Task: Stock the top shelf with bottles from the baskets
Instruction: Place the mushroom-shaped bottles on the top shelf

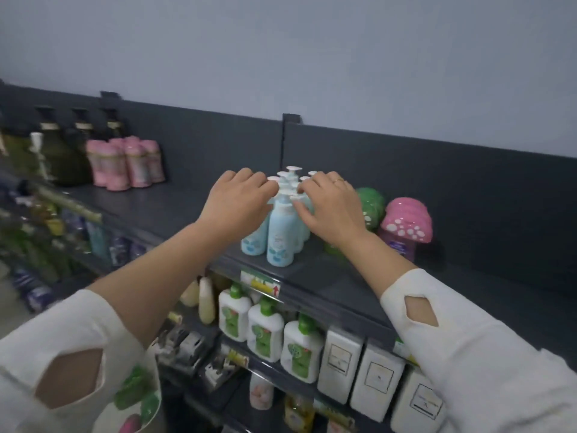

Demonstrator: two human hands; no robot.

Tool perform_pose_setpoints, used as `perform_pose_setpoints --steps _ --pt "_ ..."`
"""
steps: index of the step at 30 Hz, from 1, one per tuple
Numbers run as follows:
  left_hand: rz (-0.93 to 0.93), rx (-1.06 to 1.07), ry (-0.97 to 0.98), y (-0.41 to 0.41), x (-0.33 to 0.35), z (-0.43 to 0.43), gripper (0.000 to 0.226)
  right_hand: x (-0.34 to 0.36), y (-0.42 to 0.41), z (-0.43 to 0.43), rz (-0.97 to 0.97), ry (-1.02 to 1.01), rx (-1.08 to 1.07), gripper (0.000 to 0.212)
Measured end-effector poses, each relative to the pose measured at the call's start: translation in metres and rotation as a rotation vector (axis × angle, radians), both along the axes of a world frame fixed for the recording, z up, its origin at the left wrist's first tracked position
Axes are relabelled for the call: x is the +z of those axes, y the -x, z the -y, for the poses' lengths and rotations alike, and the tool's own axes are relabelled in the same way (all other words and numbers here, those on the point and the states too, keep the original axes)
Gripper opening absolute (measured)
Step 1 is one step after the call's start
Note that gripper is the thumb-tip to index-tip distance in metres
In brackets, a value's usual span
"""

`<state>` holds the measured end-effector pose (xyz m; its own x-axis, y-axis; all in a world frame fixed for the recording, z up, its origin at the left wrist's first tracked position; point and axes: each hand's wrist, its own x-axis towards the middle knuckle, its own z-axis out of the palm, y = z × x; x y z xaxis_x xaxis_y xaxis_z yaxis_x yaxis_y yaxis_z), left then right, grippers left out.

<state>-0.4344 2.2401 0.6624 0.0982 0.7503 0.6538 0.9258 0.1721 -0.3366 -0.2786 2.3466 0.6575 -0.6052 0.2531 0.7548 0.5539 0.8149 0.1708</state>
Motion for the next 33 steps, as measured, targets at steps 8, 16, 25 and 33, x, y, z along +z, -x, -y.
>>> perform_pose_setpoints --steps 8,16,25,33 --pt "0.216 0.492 0.164 0.136 -0.054 0.172 0.027 -0.055 0.175 0.108 0.250 0.052 0.467 0.036" --pt "0.461 0.752 0.424 0.259 -0.162 0.264 0.036 -0.165 0.330 0.180 0.673 0.208 0.603 0.034" --pt "0.686 0.744 0.626 0.324 -0.289 0.241 0.036 -0.289 0.413 0.161 0.917 0.371 0.598 0.037" --pt "0.972 0.758 0.920 0.317 -0.439 0.230 0.044 -0.433 0.435 0.140 1.294 0.500 0.662 0.049"
